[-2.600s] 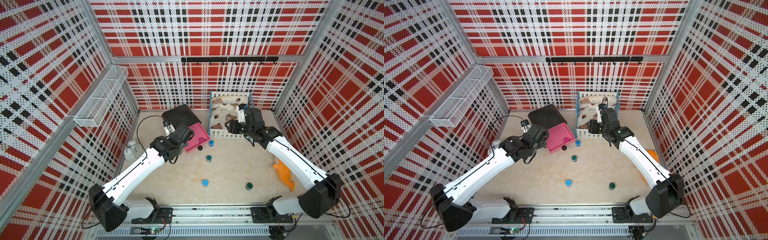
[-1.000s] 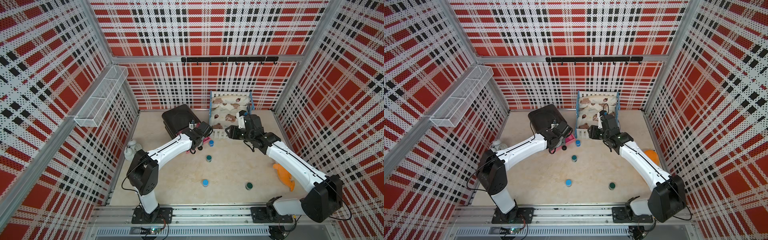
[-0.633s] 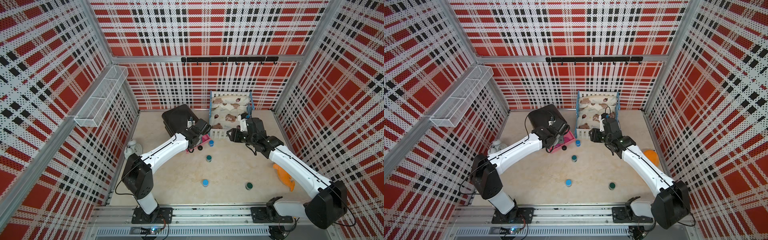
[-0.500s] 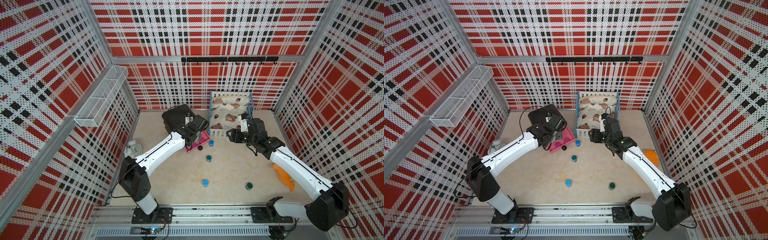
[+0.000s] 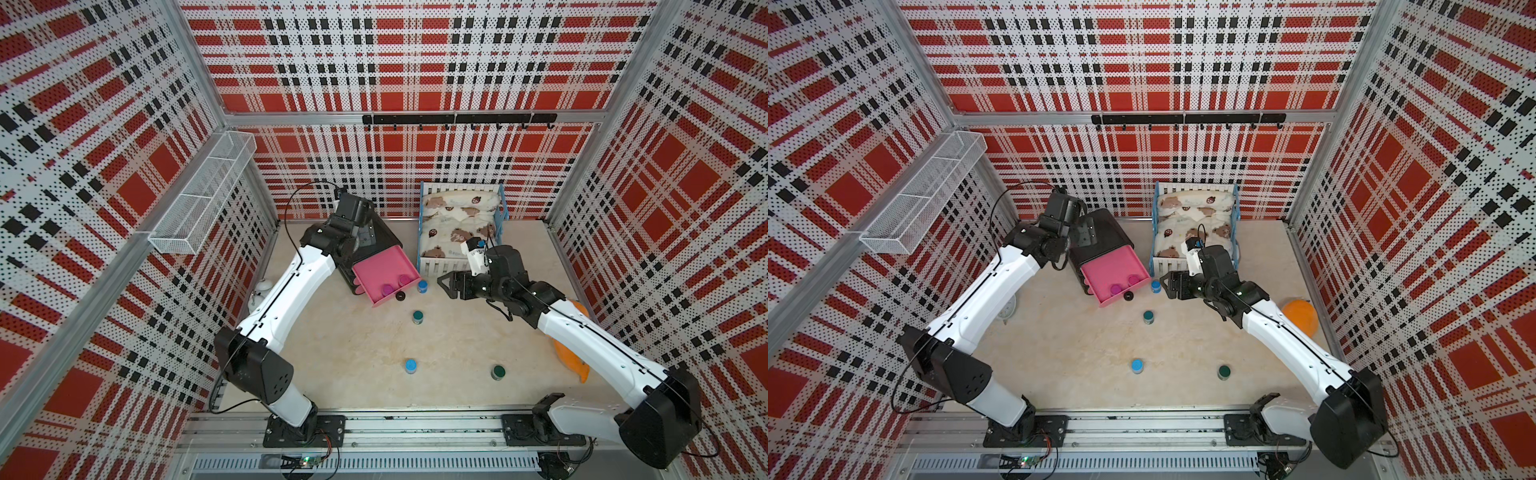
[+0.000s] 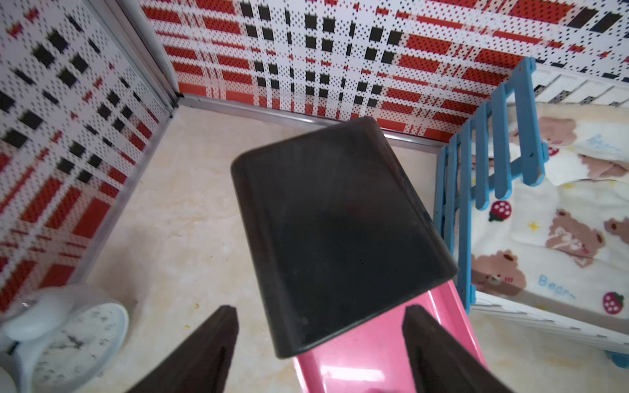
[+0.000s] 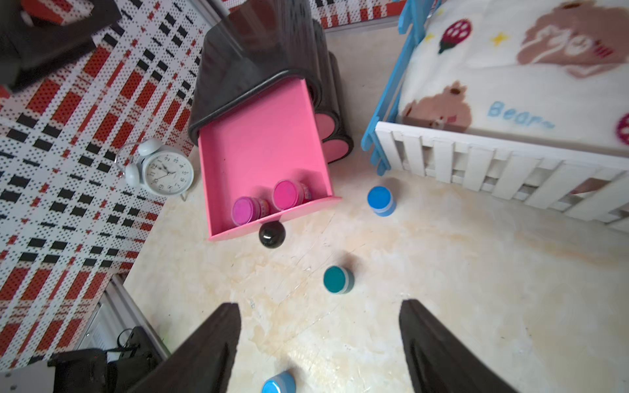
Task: Put the paint cans in the drawer according to color
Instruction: Close the drawer in the storage box.
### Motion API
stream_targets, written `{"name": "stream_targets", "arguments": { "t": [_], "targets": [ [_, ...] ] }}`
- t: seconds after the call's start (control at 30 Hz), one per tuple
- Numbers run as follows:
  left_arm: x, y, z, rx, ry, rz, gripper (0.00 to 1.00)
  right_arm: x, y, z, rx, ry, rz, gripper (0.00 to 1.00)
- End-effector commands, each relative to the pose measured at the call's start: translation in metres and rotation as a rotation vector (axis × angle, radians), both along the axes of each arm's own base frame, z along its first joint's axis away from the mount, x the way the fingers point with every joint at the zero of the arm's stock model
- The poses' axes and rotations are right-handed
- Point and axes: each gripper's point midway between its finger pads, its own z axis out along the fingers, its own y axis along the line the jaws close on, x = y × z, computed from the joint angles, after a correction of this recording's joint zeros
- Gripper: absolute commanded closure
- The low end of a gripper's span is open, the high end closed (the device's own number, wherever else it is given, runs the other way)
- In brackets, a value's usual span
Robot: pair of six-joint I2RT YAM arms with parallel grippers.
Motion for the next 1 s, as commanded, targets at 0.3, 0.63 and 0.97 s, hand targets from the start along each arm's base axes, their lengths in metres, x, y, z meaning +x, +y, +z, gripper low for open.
{"name": "stream_targets", "arguments": {
  "t": [0.3, 0.63, 0.97],
  "targets": [
    [0.070, 0.060, 0.030, 0.014, -0.071, -0.093, 0.01, -0.026, 0.042, -0.047, 0.028, 0.029, 0.108, 0.21],
    [0.122, 0.066, 0.001, 0.042, -0.042, -0.149, 0.00, -0.032, 0.077, -0.084, -0.043, 0.057, 0.173, 0.25],
    [0.153, 0.078, -0.036, 0.015, 0.002, -0.188, 0.06, -0.023, 0.111, -0.105, -0.059, 0.083, 0.227, 0.33]
  ]
}}
